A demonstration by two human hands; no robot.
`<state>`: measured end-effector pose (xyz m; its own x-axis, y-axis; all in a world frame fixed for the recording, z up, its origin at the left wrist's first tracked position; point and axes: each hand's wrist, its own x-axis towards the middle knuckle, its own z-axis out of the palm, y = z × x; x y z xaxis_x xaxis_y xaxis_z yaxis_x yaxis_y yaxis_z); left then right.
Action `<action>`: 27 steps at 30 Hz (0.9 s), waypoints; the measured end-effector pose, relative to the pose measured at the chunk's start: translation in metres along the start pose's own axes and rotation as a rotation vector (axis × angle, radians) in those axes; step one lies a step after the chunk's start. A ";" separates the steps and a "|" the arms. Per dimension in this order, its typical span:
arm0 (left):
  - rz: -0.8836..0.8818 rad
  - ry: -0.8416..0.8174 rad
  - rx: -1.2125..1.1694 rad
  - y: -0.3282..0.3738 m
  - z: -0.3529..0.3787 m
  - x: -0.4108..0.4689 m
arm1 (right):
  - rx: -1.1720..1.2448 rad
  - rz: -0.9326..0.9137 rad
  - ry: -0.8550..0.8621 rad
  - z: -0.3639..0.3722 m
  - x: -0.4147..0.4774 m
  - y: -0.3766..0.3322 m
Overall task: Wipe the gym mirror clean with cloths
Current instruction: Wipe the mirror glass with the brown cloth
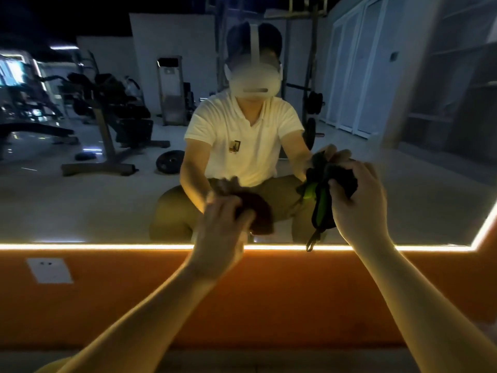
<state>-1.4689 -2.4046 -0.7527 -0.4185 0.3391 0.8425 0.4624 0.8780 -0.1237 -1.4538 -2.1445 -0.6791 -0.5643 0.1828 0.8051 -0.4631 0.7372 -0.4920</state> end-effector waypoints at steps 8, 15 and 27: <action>-0.342 0.216 0.003 -0.037 -0.025 0.000 | 0.072 -0.059 -0.019 0.012 0.004 0.010; 0.075 0.047 -0.118 0.087 0.080 -0.010 | 0.026 -0.068 -0.050 -0.015 0.008 0.042; -0.285 0.356 0.205 -0.035 -0.030 0.072 | 0.153 -0.180 0.041 0.007 0.013 0.046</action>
<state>-1.4924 -2.4212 -0.6717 -0.1963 -0.0288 0.9801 0.1904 0.9794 0.0669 -1.4873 -2.1131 -0.6935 -0.4367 0.0856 0.8955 -0.6538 0.6536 -0.3813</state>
